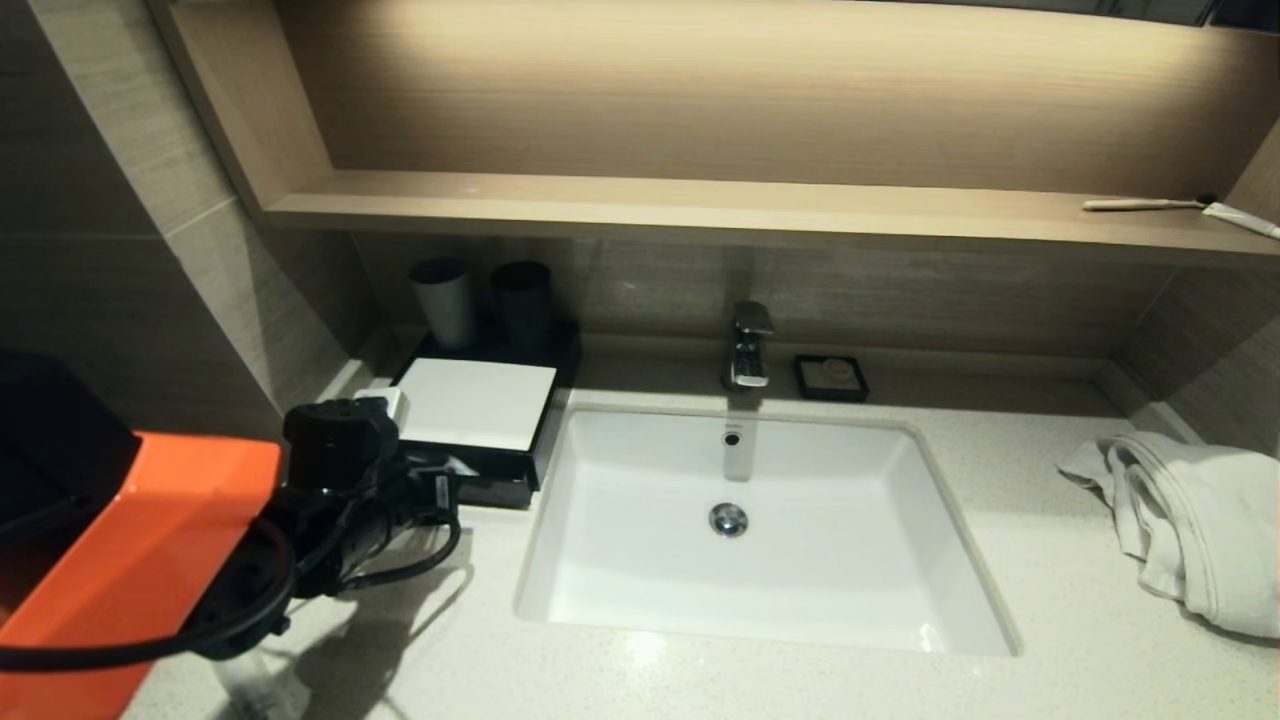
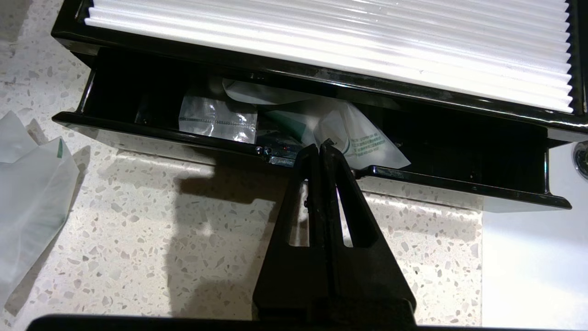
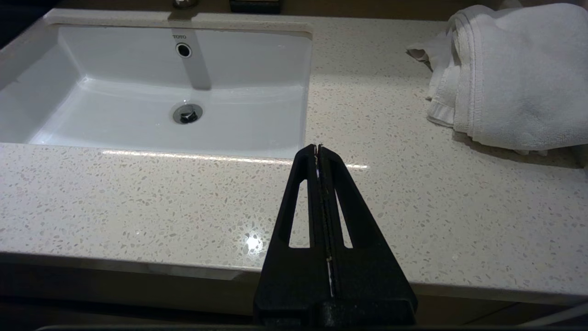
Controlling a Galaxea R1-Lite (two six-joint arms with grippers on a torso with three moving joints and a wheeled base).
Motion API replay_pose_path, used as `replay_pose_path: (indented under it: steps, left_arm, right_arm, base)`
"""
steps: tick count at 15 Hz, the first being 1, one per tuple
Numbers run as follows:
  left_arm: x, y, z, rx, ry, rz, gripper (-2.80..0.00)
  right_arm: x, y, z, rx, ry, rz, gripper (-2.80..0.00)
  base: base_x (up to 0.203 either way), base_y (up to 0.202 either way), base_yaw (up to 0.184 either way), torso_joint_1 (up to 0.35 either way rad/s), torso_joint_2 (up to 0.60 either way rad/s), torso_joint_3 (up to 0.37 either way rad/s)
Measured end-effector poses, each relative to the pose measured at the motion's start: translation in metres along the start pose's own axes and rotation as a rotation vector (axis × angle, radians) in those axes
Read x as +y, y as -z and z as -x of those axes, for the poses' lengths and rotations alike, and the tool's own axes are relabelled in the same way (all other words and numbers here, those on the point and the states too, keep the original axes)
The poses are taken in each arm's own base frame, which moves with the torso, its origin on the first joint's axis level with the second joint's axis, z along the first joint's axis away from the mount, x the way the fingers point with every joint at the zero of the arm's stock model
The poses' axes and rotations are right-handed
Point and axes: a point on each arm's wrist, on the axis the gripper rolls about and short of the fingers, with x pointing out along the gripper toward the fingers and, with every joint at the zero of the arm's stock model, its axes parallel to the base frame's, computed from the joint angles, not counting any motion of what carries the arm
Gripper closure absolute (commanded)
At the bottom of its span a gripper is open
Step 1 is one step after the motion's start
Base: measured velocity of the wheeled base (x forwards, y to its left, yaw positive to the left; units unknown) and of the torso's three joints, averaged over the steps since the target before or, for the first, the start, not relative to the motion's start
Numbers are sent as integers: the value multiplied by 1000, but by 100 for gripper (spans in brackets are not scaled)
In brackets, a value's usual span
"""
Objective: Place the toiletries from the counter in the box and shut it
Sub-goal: Open the drawer
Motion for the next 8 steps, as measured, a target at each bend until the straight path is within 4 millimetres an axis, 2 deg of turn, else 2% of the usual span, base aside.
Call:
replay_pose_path:
  steps: [8]
  left_arm:
    - [0,3,-3,10,0,-8,0]
  right_arm:
    - [0,0,0,0,0,0,0]
  base:
    - [0,0,0,0,0,0]
